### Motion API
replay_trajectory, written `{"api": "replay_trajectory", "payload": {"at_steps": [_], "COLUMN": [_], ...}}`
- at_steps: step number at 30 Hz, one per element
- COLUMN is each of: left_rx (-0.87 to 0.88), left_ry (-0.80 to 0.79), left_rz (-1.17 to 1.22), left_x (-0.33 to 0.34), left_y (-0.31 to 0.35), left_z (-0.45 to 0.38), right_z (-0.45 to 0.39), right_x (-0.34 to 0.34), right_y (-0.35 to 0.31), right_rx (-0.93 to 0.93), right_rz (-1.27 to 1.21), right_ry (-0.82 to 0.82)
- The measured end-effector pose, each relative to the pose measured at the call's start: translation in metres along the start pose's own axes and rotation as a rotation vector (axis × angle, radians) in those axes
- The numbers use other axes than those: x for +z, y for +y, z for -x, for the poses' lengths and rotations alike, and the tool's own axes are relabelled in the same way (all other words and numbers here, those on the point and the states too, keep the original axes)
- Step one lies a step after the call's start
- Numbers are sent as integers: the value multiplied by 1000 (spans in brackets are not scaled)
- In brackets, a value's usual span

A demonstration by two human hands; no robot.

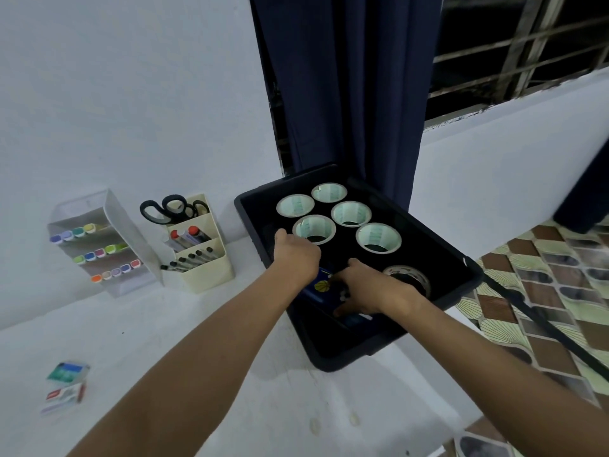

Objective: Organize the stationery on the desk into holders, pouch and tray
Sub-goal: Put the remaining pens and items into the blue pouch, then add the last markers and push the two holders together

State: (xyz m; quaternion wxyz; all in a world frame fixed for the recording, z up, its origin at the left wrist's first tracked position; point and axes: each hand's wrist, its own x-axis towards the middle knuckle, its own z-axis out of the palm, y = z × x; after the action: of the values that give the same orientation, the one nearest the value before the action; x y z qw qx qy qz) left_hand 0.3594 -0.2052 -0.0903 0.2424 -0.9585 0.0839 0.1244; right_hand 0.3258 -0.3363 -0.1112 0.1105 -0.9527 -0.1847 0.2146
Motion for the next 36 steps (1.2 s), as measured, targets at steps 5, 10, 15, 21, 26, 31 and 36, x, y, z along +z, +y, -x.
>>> {"api": "replay_trajectory", "payload": {"at_steps": [5, 10, 15, 21, 26, 31, 36], "left_rx": [58, 53, 88, -16, -228, -522, -763], "left_ry": [-43, -76, -4, 295, 285, 151, -94], "left_rz": [100, 217, 312, 494, 565, 655, 766], "left_x": [-1, 5, 0, -5, 44, 114, 194], "left_y": [-4, 2, -8, -67, -161, -232, -263], "left_z": [2, 3, 15, 53, 104, 175, 237], "right_z": [0, 1, 4, -2, -14, -23, -49], "right_x": [-5, 0, -7, -37, -39, -7, 49], "right_y": [10, 17, 9, -53, -152, -250, -333], "right_rx": [-15, -5, -40, -198, -398, -581, -754], "right_rz": [-34, -79, -134, -255, -281, -227, -60], "right_ry": [-80, -96, -39, 242, 300, 206, 24]}}
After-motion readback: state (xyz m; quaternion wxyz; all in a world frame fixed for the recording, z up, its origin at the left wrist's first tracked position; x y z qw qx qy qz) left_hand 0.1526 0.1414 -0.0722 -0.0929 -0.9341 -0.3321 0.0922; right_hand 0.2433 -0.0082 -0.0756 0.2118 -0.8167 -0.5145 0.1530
